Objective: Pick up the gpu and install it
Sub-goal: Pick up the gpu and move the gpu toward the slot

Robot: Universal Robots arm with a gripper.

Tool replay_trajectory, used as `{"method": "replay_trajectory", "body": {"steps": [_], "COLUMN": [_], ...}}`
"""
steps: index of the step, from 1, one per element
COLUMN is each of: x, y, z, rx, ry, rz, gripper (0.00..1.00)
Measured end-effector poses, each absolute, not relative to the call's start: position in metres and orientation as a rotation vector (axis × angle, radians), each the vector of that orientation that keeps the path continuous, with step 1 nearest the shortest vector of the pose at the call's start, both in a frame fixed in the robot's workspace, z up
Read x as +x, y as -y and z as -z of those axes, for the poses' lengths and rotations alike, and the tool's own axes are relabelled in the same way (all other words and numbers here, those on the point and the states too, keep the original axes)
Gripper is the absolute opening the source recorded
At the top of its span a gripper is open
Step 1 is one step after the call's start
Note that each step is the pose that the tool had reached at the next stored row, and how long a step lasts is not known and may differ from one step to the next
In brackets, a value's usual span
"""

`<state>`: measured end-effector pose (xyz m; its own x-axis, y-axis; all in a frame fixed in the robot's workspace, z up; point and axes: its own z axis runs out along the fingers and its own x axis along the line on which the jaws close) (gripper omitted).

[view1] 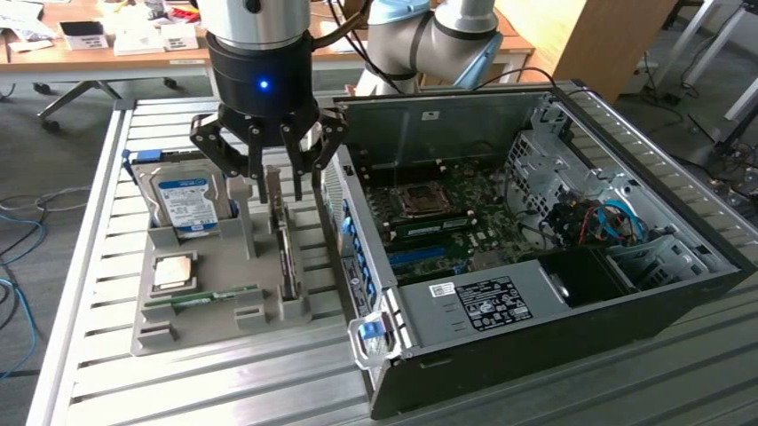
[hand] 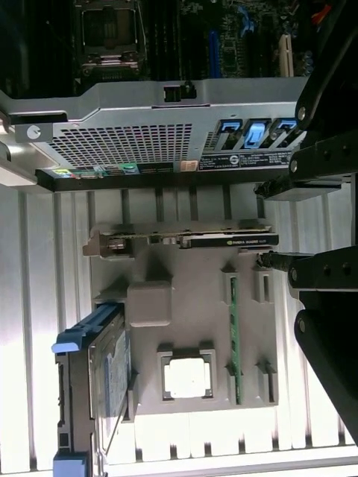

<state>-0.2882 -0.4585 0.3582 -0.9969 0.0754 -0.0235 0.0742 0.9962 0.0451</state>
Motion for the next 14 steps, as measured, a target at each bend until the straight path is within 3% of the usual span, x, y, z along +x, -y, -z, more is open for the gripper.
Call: {"method": "replay_trajectory", "body": {"steps": [14], "x": [-0.288], "y": [0.459], "z": [-0.34], "rx": [0.117], "ry": [-3.114], "rz": [-0.068], "gripper": [0.42]}}
